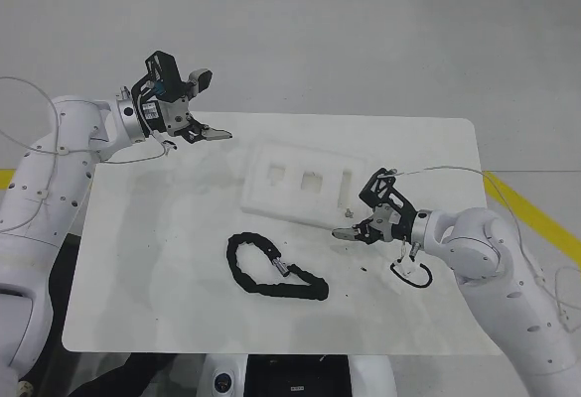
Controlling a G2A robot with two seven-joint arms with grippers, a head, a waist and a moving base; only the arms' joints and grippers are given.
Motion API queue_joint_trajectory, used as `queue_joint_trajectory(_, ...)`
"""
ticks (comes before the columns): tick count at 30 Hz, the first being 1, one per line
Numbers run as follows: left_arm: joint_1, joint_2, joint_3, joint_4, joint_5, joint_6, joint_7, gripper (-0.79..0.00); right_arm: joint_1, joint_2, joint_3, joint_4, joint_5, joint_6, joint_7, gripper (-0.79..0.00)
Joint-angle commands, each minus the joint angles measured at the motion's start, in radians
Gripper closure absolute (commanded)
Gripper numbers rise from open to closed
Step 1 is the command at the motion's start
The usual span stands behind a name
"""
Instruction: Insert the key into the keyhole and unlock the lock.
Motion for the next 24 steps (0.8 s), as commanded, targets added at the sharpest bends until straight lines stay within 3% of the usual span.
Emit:
queue_joint_trajectory(1, 0.0, 0.0, 0.0, 0.0, 0.0, 0.0, 0.0, -0.785, 0.0, 0.0, 0.0, 0.0, 0.0, 0.0, 0.0, -0.785)
queue_joint_trajectory(10, 0.0, 0.0, 0.0, 0.0, 0.0, 0.0, 0.0, -0.785, 0.0, 0.0, 0.0, 0.0, 0.0, 0.0, 0.0, -0.785)
queue_joint_trajectory(24, 0.0, 0.0, 0.0, 0.0, 0.0, 0.0, 0.0, -0.785, 0.07, -0.009, -0.073, -0.098, 0.041, 0.231, 0.225, -0.785)
